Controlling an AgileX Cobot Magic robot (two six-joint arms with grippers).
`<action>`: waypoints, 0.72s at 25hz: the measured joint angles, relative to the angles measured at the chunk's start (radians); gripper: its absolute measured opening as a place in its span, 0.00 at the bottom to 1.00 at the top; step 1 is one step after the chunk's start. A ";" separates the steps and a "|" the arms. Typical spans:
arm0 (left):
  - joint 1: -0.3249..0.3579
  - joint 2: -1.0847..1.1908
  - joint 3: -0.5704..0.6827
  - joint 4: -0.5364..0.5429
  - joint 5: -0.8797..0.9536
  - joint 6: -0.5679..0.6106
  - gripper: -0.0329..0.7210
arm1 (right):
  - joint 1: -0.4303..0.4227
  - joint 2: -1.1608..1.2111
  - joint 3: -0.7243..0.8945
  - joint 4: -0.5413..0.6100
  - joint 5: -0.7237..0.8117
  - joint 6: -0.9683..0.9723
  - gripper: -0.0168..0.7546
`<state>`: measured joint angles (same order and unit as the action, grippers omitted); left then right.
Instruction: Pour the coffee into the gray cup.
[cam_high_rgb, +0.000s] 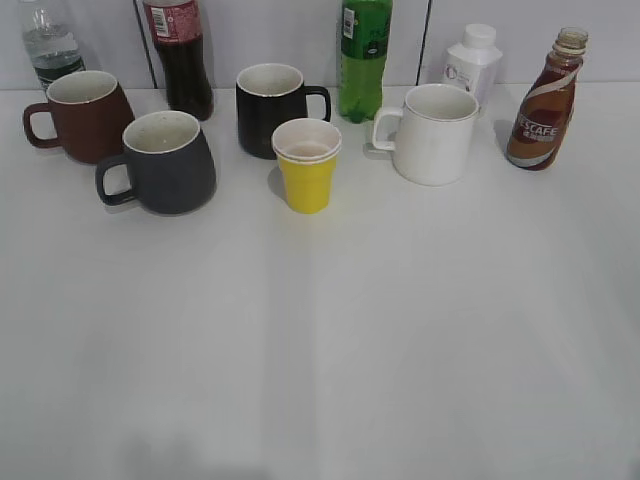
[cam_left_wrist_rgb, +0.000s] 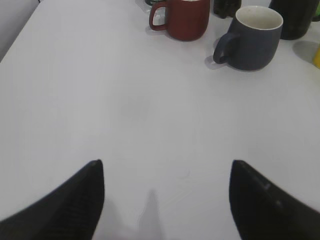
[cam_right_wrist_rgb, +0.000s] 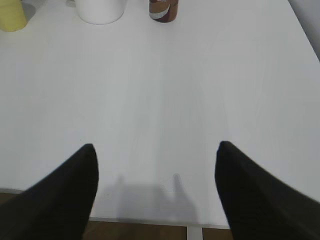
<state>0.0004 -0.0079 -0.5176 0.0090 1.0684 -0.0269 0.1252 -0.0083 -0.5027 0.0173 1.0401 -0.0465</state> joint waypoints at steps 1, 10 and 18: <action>0.000 0.000 0.000 0.000 0.000 0.000 0.82 | 0.000 0.000 0.000 0.000 0.000 0.000 0.76; 0.000 0.000 0.000 0.000 0.000 0.000 0.82 | 0.000 0.000 0.000 0.000 0.000 0.000 0.76; 0.000 0.000 0.000 0.000 0.000 0.000 0.82 | 0.000 0.000 0.000 0.000 0.000 0.000 0.76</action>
<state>0.0004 -0.0079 -0.5176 0.0090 1.0684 -0.0269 0.1252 -0.0083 -0.5027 0.0173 1.0401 -0.0465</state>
